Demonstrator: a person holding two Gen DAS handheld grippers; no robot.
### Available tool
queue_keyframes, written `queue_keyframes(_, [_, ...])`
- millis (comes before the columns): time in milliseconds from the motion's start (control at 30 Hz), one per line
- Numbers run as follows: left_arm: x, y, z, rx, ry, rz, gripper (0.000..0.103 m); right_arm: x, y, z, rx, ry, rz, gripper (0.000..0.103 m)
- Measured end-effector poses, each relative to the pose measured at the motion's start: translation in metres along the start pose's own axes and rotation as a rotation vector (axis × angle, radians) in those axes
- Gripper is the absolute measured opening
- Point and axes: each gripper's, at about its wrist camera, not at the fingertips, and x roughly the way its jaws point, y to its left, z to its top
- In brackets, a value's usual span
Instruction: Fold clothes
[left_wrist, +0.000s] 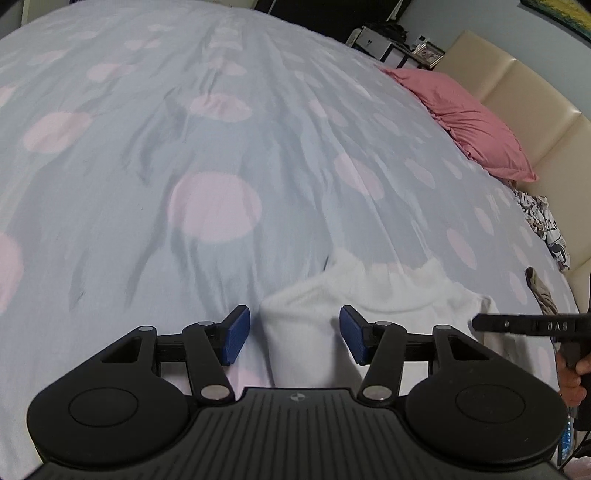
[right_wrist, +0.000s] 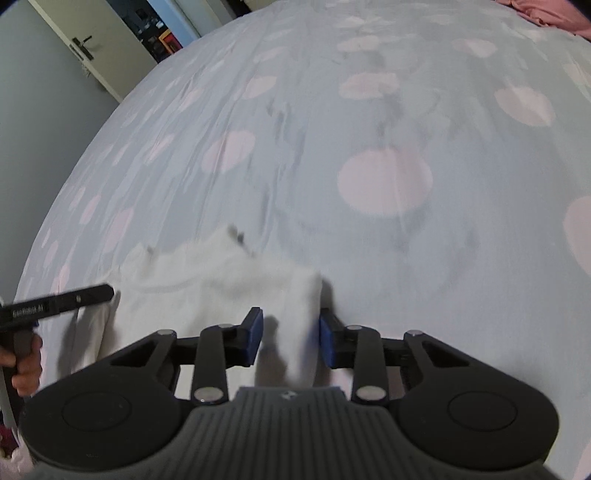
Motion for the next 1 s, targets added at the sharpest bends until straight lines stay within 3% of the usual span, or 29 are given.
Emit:
queue_keyframes(67, [0.000,-0.001,0.000,0.011,-0.025,-0.009,0.036,0.003,0.000,0.004,0.004,-0.013,-0.001,0.032])
queue_keyframes(100, [-0.001,0.000,0.000,0.012,-0.032,-0.017,0.027,0.006,0.001,0.006,0.002,-0.013,-0.003,0.023])
queue_keyframes(133, [-0.001,0.000,0.001,0.010,-0.035,-0.027,0.023,0.007,0.002,0.007,-0.006,-0.013,-0.003,0.011])
queue_keyframes(200, [-0.002,0.000,0.001,0.013,-0.035,-0.051,0.012,0.008,0.004,0.008,-0.020,-0.016,0.006,0.010])
queue_keyframes(400, [-0.027,-0.003,0.005,0.003,-0.089,-0.100,0.009,-0.023,0.008,0.009,-0.020,-0.068,0.049,0.009])
queue_keyframes(667, [-0.101,-0.028,0.001,0.107,-0.193,-0.180,0.009,-0.112,0.029,-0.004,-0.112,-0.151,0.183,0.009])
queue_keyframes(1000, [-0.204,-0.055,-0.051,0.289,-0.240,-0.239,0.009,-0.219,0.048,-0.078,-0.280,-0.199,0.275,0.009])
